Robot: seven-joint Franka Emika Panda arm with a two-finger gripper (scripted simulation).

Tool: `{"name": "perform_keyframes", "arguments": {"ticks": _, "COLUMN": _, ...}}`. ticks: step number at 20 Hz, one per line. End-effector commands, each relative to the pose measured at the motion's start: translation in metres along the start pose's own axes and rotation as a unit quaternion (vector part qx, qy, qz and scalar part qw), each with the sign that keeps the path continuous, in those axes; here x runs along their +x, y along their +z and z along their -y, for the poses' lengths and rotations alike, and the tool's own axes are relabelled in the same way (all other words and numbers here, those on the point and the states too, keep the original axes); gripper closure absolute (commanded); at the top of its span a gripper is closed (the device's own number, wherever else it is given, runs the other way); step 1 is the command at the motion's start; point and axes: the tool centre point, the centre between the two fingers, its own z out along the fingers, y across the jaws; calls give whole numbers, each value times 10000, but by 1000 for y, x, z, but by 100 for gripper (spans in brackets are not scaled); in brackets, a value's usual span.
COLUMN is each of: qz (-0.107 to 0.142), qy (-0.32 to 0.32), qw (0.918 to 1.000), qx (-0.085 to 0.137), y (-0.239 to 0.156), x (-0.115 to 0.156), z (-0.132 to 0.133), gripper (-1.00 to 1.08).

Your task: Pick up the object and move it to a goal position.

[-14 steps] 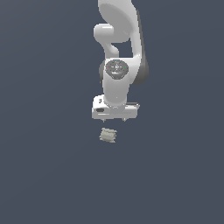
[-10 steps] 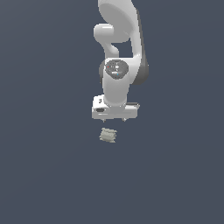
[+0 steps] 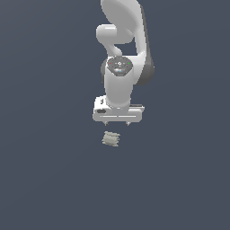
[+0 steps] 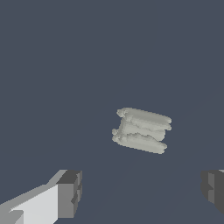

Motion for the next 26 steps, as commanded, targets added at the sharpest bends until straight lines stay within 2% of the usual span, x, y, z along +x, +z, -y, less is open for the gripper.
{"name": "perform_keyframes", "arguments": {"ticks": 1, "qz": 5, "qy": 10, "qw": 10000, "qx": 0, "y": 0, "x": 0, "z": 0, "gripper": -92}}
{"name": "perform_keyframes", "arguments": {"ticks": 9, "qz": 2, "qy": -109, "qw": 9999, "qx": -3, "y": 1, "x": 0, "z": -1, "gripper": -92}}
{"name": "perform_keyframes", "arguments": {"ticks": 17, "qz": -2, "qy": -641, "qw": 9979, "qx": -16, "y": 8, "x": 2, "z": -3, "gripper": -92}}
{"name": "perform_keyframes", "arguments": {"ticks": 22, "qz": -5, "qy": -1174, "qw": 9931, "qx": -27, "y": 14, "x": 3, "z": -6, "gripper": -92}}
{"name": "perform_keyframes", "arguments": {"ticks": 26, "qz": -10, "qy": -1698, "qw": 9855, "qx": -34, "y": 20, "x": 4, "z": -9, "gripper": -92}}
